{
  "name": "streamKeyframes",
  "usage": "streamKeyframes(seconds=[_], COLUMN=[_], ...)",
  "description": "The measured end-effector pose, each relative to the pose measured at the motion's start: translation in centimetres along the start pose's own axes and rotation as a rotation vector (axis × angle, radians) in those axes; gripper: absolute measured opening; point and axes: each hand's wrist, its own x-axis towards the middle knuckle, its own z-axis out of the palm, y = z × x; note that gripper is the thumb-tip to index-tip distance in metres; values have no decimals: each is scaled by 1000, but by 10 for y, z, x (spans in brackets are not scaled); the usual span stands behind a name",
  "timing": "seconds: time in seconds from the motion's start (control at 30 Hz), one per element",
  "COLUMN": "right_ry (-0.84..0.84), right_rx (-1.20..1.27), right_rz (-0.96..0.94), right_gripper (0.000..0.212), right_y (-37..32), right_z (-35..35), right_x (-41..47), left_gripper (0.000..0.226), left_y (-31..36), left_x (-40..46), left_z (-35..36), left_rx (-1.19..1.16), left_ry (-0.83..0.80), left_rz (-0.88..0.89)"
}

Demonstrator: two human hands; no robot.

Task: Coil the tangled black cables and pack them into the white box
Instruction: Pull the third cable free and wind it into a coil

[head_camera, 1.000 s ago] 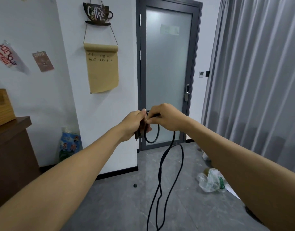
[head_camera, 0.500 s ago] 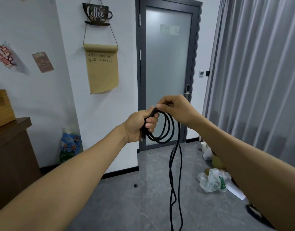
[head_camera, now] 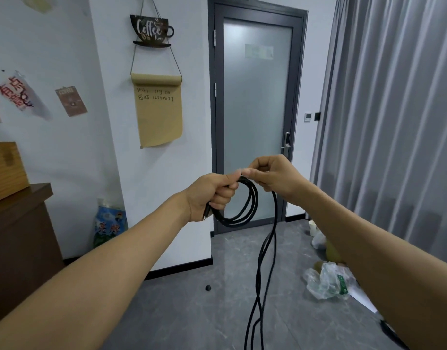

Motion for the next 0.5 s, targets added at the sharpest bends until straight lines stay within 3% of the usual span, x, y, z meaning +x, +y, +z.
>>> streamKeyframes(seconds=[0.1, 0.2, 0.37, 0.5], right_ry=[-30, 6, 97, 128], right_rx=[98, 128, 5, -174], right_rz=[53, 115, 194, 213], right_gripper=[20, 22, 19, 15], right_y=[12, 33, 61, 66], right_z=[0, -5, -24, -24], right_x=[-1, -8, -19, -19], left_gripper=[42, 40, 36, 33], left_y=[-1, 0, -1, -1], left_x=[0, -2, -7, -3], left_z=[-7, -25, -64, -70], left_rx=[27, -94, -342, -396], left_ry=[136, 307, 707, 885], left_rz=[43, 85, 96, 103])
